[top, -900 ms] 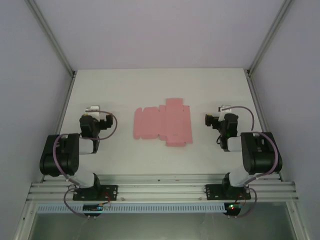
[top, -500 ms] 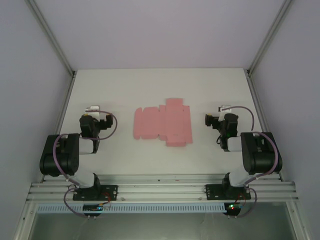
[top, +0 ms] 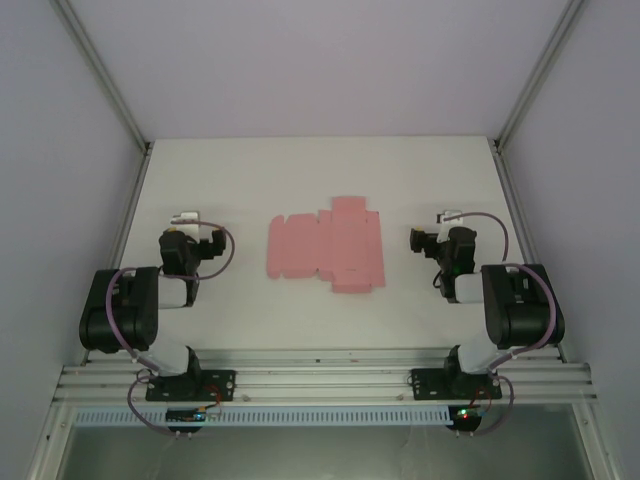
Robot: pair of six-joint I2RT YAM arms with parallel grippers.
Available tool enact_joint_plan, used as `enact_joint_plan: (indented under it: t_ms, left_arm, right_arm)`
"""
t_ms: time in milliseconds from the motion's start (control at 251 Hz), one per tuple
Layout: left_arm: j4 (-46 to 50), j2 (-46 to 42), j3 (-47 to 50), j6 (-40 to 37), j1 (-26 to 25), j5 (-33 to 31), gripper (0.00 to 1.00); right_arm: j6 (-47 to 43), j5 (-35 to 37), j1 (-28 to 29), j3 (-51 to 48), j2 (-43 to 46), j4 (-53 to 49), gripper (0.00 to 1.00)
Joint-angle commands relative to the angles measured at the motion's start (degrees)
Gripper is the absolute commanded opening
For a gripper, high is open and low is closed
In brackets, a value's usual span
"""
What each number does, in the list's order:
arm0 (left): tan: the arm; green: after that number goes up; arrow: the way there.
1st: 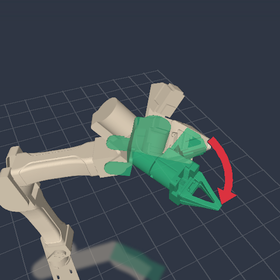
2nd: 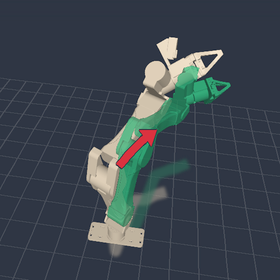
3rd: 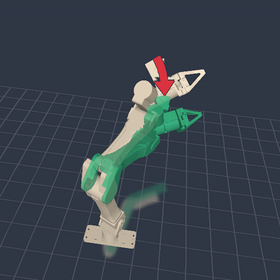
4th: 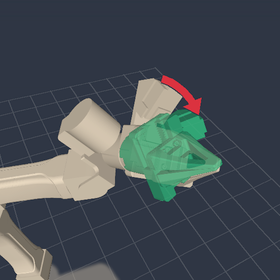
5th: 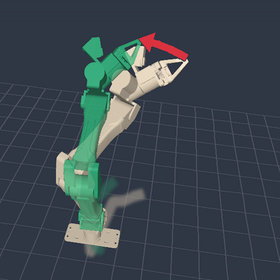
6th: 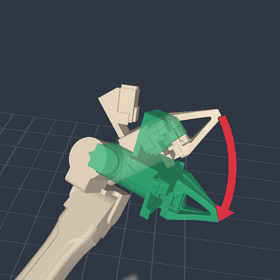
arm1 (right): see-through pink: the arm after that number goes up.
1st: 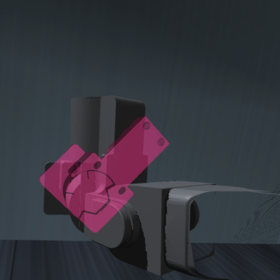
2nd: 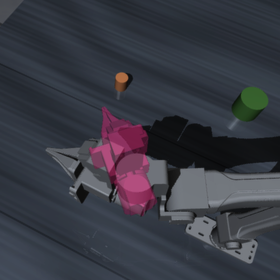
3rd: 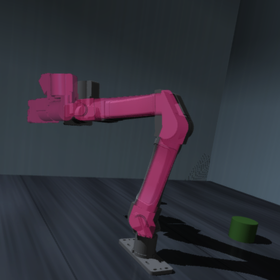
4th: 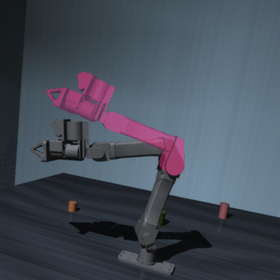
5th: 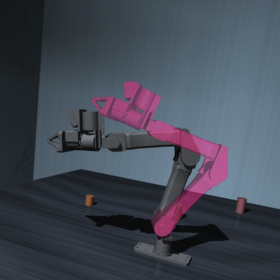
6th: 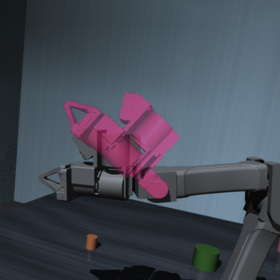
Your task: Assemble paper box
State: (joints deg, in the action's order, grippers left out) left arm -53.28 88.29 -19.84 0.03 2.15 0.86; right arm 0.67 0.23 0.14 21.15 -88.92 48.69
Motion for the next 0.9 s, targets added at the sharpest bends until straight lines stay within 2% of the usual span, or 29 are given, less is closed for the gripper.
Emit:
enact_joint_plan:
  t_ms: [0, 92, 152, 323, 427, 543, 611, 746, 894]
  left_arm:
    - [0.0, 0.0, -1.2, 0.4, 0.2, 1.3, 1.00]
    - [-0.1, -0.2, -1.4, 0.3, 0.2, 1.4, 1.00]
    - [3.7, -2.1, -2.6, -0.1, 0.2, 2.7, 1.00]
    - [18.1, -10.3, -6.7, 1.4, 0.0, 2.5, 0.99]
    - [28.4, -14.6, -10.3, 6.8, -0.1, 3.9, 1.00]
    - [37.4, -18.7, -13.4, 15.0, -1.8, 5.6, 1.00]
    - [41.4, -19.3, -15.3, 19.4, -4.0, 8.3, 1.00]
    - [50.6, -16.6, -20.3, 25.5, -9.7, 10.6, 0.99]
    - [58.4, -8.2, -26.7, 28.2, -12.8, 18.8, 1.00]
  right_arm:
    - [0.7, 0.1, -0.3, 0.5, 0.2, 0.4, 0.99]
    - [0.7, -0.1, -0.4, 0.3, 0.2, 0.8, 0.99]
    - [0.8, 0.7, -0.4, 0.7, 1.2, -0.7, 0.99]
    - [0.0, 3.5, 0.1, 6.3, 8.3, -14.6, 0.99]
    - [1.3, 8.4, 2.1, 10.5, 12.3, -23.9, 0.99]
    - [5.7, 9.4, 4.9, 17.7, 15.1, -38.6, 0.99]
    - [8.1, 10.2, 8.6, 22.9, 15.0, -48.0, 0.98]
    - [14.9, 9.1, 17.5, 33.5, 10.4, -64.2, 0.87]
    - [21.2, 1.8, 23.2, 39.9, 1.0, -69.5, 0.72]
